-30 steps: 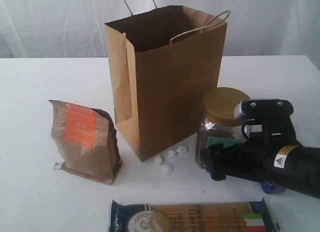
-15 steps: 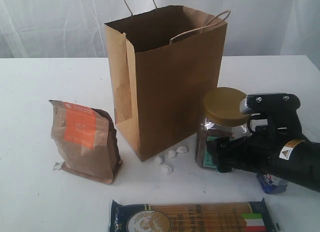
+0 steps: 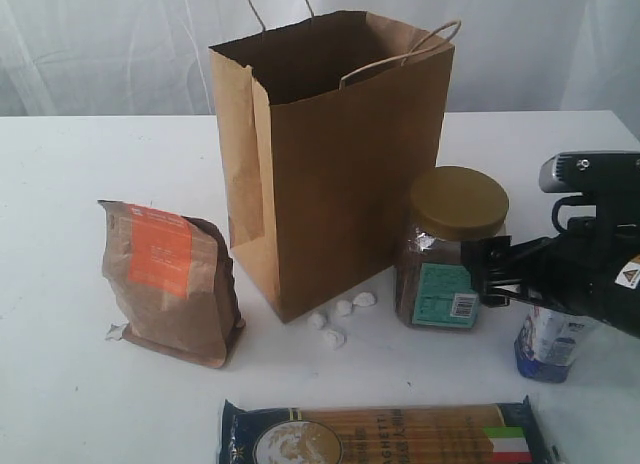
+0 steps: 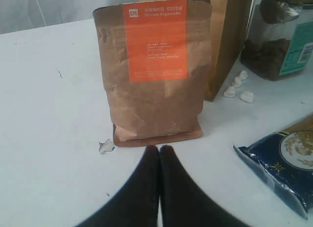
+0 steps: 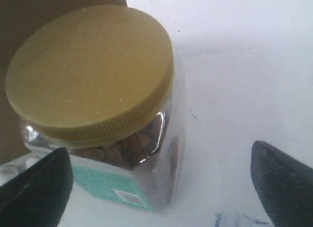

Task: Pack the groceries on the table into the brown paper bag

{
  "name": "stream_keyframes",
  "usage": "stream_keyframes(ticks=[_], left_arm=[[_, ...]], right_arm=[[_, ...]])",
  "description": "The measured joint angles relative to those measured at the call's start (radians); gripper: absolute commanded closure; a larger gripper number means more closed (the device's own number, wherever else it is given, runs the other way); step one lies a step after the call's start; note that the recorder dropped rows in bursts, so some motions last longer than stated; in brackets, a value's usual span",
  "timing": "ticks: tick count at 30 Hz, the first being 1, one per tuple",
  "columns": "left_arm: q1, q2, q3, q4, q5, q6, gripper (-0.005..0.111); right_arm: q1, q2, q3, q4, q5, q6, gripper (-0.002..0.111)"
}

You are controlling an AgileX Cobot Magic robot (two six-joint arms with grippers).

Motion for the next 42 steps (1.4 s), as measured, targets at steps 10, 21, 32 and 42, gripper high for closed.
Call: stream_keyframes(ticks=[10,21,32,42], left_arm=[[0.0,0.0,0.0,0.0,0.0,0.0,0.107],[0.0,0.0,0.0,0.0,0.0,0.0,0.107],[0.0,0.0,0.0,0.0,0.0,0.0,0.107],[0.0,0.0,0.0,0.0,0.0,0.0,0.107]], right_arm=[[0.103,-0.089,0.001,0.012,0.107,-0.004,0.018],[0.17,0.083,-0.036,0.039,0.059,-0.006,0.018],[0.224,0.273,-0.094,0.076,-0.068,-0.006,0.023],[0.226,0.293,-0.096,0.125,-0.125,-0.008,0.024]])
